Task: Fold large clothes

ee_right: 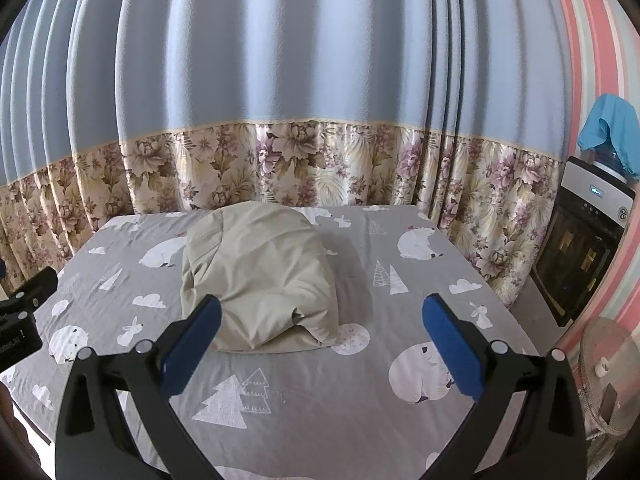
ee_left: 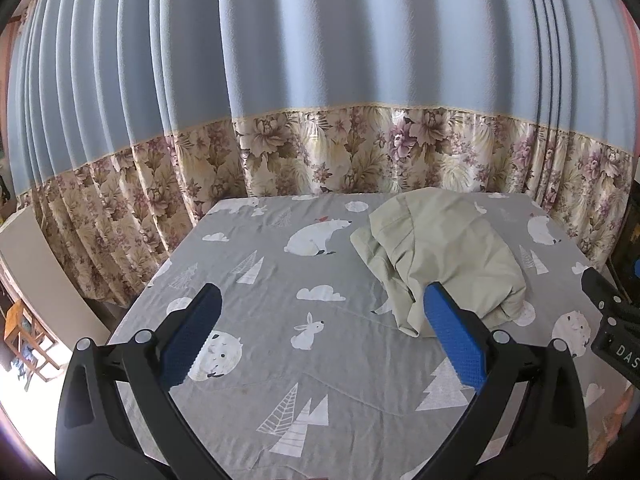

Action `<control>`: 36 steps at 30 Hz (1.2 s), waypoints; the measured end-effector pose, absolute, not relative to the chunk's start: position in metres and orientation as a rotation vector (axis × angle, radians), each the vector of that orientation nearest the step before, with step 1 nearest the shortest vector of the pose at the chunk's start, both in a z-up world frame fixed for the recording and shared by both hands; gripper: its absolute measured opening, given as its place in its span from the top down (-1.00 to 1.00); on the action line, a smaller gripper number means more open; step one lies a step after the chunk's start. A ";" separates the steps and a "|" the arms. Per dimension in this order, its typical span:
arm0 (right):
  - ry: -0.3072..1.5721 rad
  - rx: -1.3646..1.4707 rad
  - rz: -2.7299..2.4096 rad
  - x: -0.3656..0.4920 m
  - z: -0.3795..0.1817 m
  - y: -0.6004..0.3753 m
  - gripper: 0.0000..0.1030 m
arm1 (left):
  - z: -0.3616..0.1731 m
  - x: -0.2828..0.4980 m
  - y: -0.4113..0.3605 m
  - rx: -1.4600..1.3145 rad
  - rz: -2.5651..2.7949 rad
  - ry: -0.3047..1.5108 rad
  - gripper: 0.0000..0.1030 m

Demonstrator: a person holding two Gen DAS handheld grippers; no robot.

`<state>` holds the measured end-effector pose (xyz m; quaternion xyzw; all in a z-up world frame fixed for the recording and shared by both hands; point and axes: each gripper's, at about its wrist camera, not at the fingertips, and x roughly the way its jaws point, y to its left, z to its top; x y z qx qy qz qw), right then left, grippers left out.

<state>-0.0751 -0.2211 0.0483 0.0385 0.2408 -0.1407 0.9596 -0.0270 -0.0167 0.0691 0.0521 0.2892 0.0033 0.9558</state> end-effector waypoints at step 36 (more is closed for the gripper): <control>0.498 0.065 -0.270 -0.068 0.045 -0.230 -0.96 | 0.067 -0.022 -0.036 0.101 -0.016 0.618 -0.94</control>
